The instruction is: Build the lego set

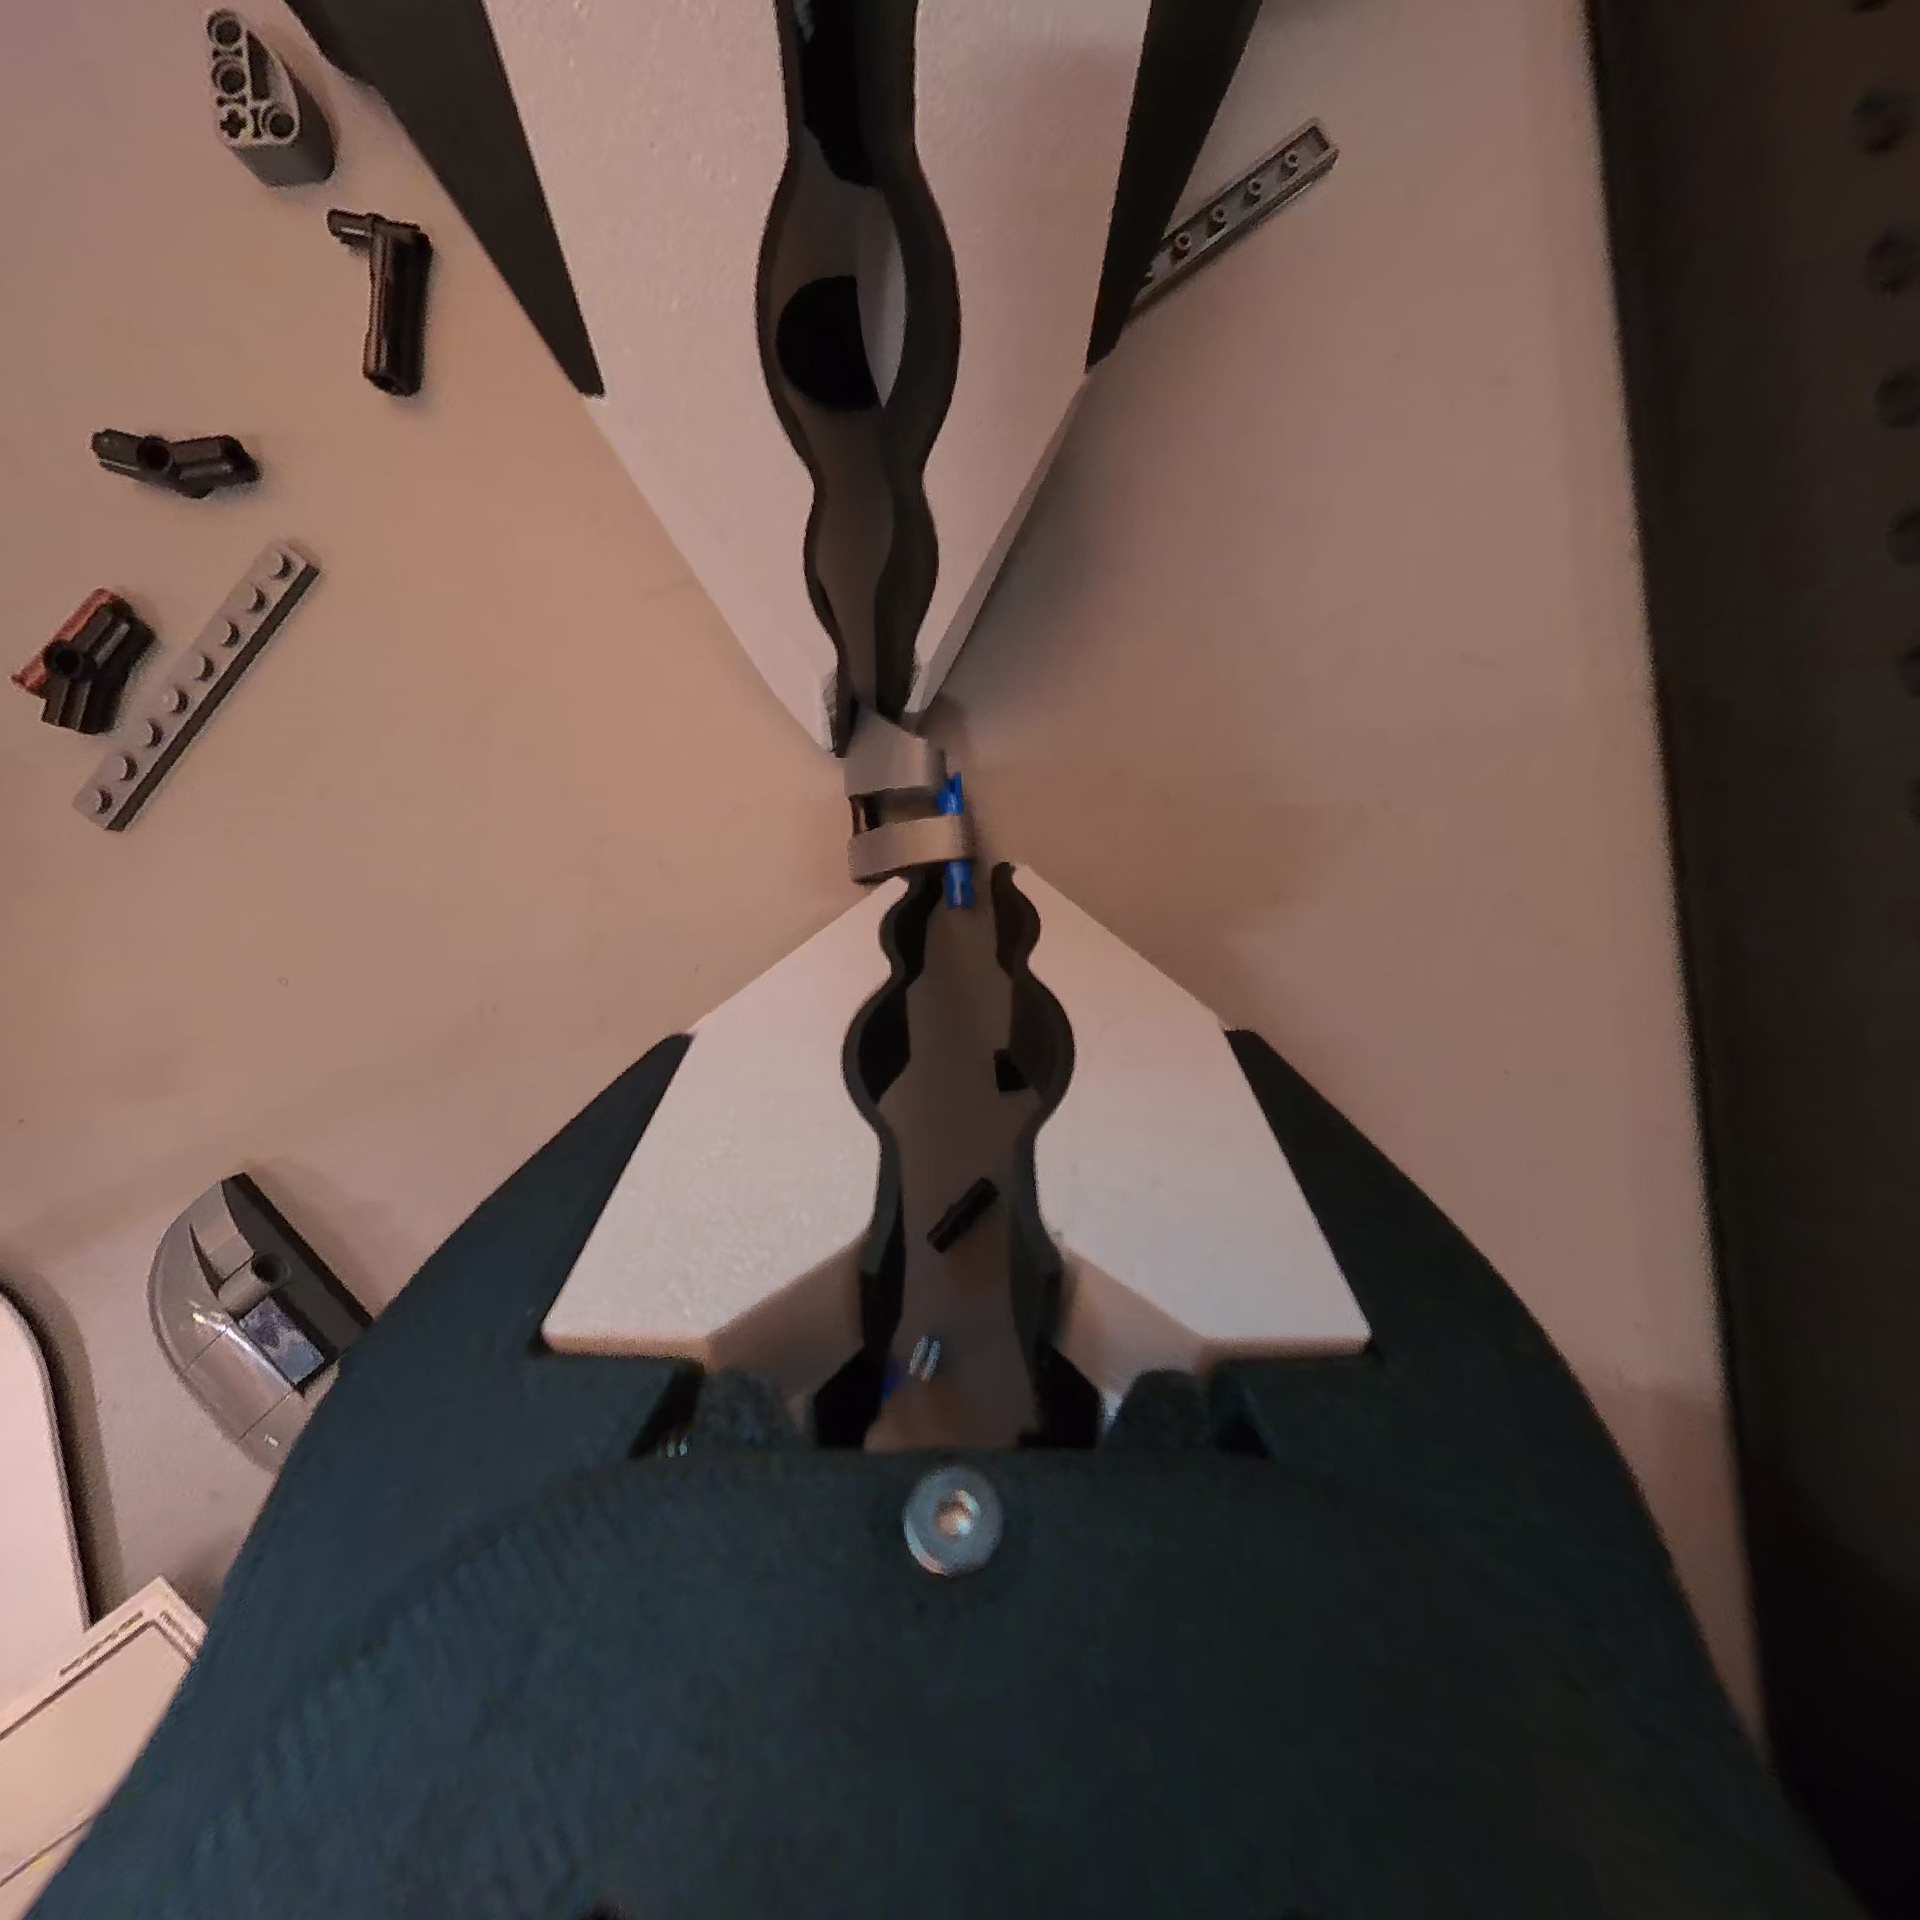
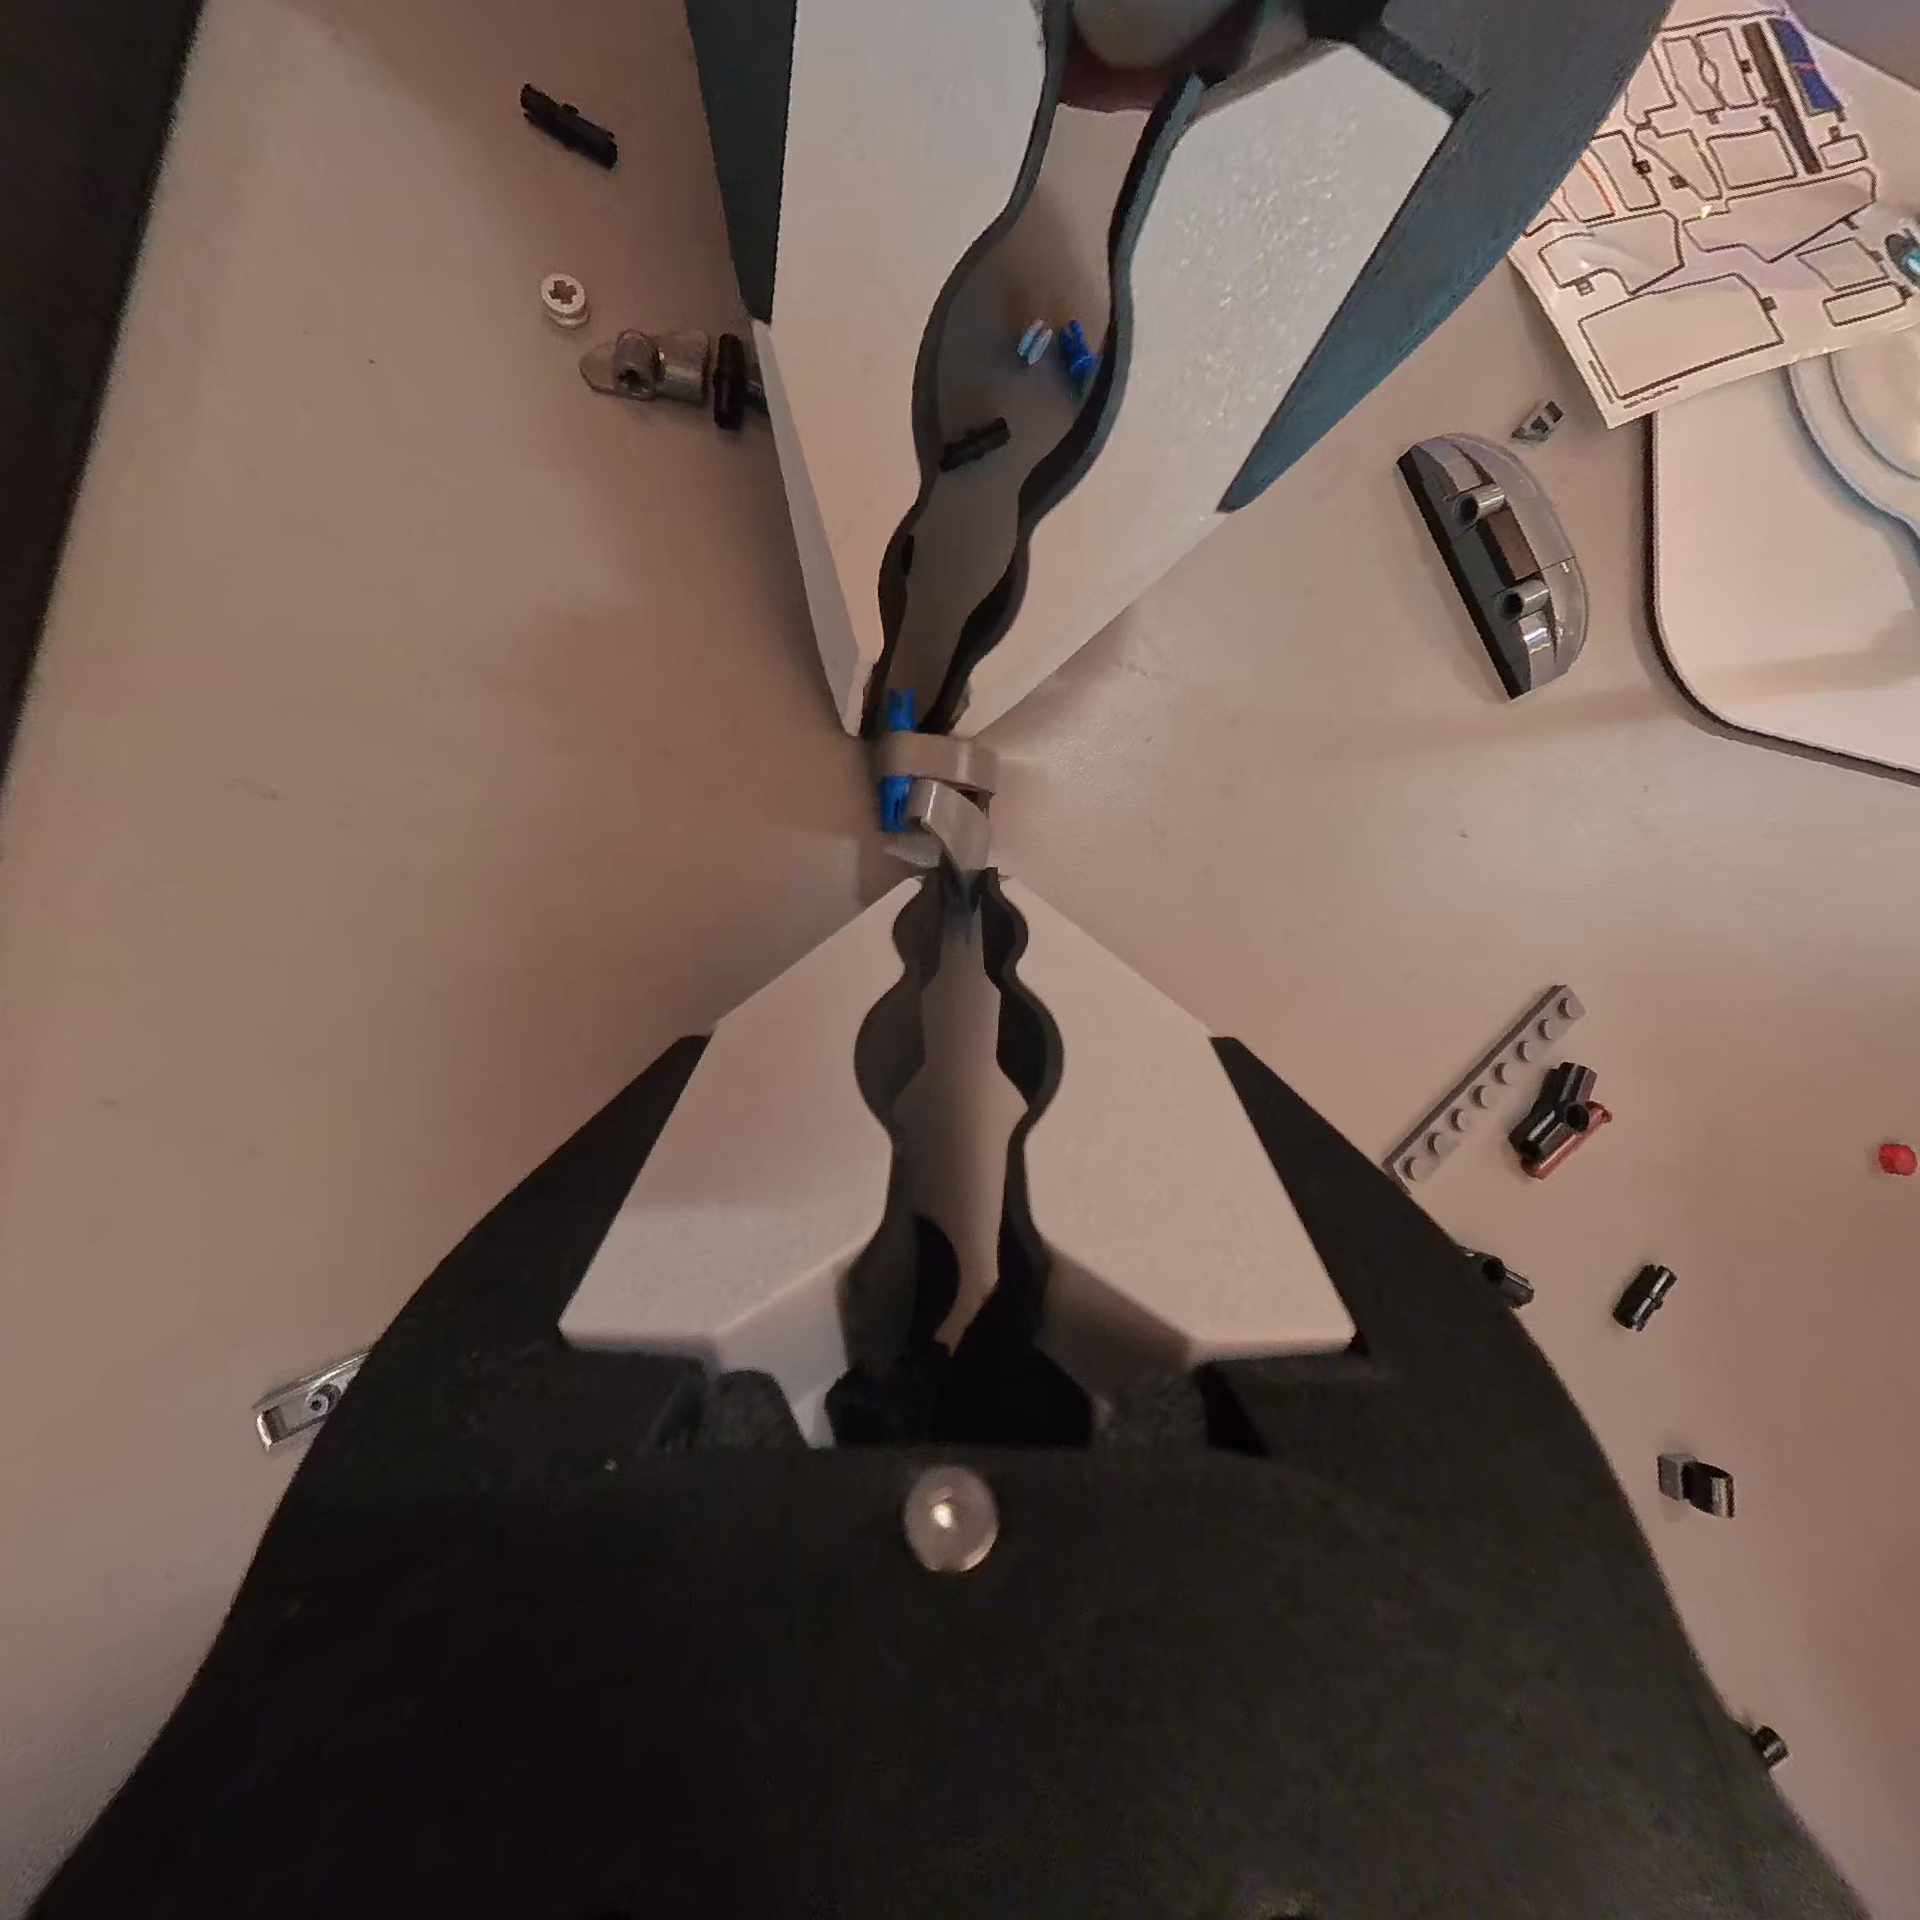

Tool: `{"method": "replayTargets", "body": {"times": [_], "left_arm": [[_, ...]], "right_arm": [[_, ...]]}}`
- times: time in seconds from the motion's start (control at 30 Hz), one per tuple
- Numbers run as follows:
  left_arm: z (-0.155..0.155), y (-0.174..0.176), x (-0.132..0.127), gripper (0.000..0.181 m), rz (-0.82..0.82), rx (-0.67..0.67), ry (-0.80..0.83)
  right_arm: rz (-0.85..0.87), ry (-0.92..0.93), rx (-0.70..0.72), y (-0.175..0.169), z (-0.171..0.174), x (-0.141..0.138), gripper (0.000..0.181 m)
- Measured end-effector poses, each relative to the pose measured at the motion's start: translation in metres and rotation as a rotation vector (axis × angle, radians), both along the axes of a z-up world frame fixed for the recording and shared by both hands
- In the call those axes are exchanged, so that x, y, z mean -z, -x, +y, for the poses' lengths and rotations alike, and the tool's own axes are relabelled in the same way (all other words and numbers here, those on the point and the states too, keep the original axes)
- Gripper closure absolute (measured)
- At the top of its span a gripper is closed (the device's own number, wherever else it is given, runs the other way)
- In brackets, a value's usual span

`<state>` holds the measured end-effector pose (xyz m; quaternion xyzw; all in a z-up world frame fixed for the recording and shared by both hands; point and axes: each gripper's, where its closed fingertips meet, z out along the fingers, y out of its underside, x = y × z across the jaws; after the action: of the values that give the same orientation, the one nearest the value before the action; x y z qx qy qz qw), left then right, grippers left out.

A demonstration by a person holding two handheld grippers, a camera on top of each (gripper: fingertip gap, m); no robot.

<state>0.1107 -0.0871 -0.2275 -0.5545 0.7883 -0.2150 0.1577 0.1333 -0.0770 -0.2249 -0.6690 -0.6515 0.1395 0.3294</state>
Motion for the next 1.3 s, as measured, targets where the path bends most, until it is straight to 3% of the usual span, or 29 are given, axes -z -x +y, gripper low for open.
{"method": "replayTargets", "body": {"times": [0.43, 1.0, 1.3], "left_arm": [[0.0033, -0.0016, 0.0001, 0.174, -0.017, -0.015, 0.001], [0.0042, -0.0018, -0.0003, 0.179, -0.053, -0.004, 0.058], [0.0034, -0.0025, -0.0006, 0.177, -0.05, -0.007, 0.069]], "right_arm": [[-0.008, -0.016, 0.007, -0.0007, 0.0019, -0.0003, 0.176], [-0.115, -0.254, -0.066, -0.0029, 0.0083, -0.0013, 0.176], [-0.123, -0.264, -0.056, -0.0019, 0.0093, -0.0011, 0.176]]}}
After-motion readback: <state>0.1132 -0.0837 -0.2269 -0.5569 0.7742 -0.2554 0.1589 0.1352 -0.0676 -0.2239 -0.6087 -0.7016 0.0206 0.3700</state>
